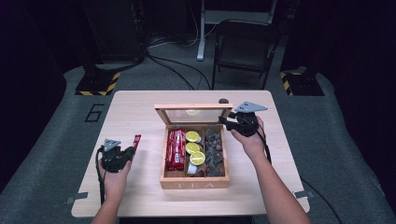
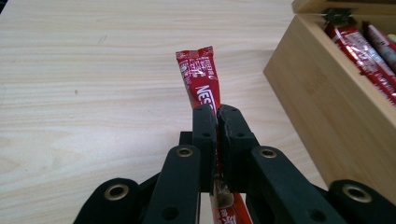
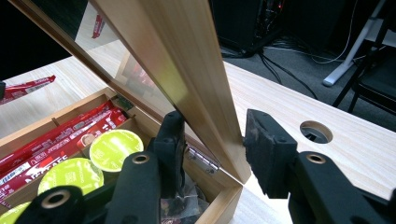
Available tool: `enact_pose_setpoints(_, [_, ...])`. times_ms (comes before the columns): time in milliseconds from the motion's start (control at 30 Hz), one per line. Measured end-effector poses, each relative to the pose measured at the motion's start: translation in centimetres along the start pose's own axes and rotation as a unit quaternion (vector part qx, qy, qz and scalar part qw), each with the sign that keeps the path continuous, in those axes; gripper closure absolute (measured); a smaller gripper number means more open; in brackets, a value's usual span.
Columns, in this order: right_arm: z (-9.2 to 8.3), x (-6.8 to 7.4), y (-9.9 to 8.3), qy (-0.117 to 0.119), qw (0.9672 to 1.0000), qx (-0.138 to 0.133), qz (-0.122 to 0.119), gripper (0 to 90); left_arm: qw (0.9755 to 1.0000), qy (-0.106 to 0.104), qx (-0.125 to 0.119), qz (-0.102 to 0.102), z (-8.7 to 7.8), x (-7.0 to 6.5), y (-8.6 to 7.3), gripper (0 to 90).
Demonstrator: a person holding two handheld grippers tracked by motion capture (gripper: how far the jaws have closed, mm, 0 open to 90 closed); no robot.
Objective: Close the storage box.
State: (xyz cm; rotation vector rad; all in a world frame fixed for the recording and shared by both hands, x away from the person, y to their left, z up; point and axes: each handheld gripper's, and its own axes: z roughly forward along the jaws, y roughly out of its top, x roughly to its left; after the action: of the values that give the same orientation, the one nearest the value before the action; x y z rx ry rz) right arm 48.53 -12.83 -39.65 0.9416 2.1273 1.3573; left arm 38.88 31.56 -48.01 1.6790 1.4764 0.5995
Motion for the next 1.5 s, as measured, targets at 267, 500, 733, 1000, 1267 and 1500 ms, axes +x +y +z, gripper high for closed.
enact_pose_setpoints(267, [0.0,0.0,0.0,0.0,1.0,0.0,0.0,58.2,0.9999,0.008,0.009,-0.007,0.5,0.5,-0.4,85.5])
enact_pose_setpoints(500, [0.0,0.0,0.0,0.0,1.0,0.0,0.0,58.3,0.9996,0.018,0.022,0.0,1.0,0.6,-0.7,85.5])
enact_pose_setpoints(733, [0.0,0.0,0.0,0.0,1.0,0.0,-0.001,58.3,0.9986,0.03,0.044,-0.002,1.6,1.0,-1.3,85.5])
enact_pose_setpoints(1000, [0.0,0.0,0.0,0.001,1.0,0.0,-0.001,58.2,0.9971,0.039,0.066,-0.001,2.2,1.1,-1.7,85.3])
enact_pose_setpoints(1267, [0.0,0.0,0.0,0.001,1.0,0.0,-0.001,58.2,0.9965,0.04,0.073,-0.005,2.5,1.3,-1.9,85.0])
enact_pose_setpoints(1500, [0.0,0.0,0.0,0.001,1.0,0.0,-0.001,58.2,0.9966,0.042,0.071,-0.007,2.4,1.4,-1.9,83.2])
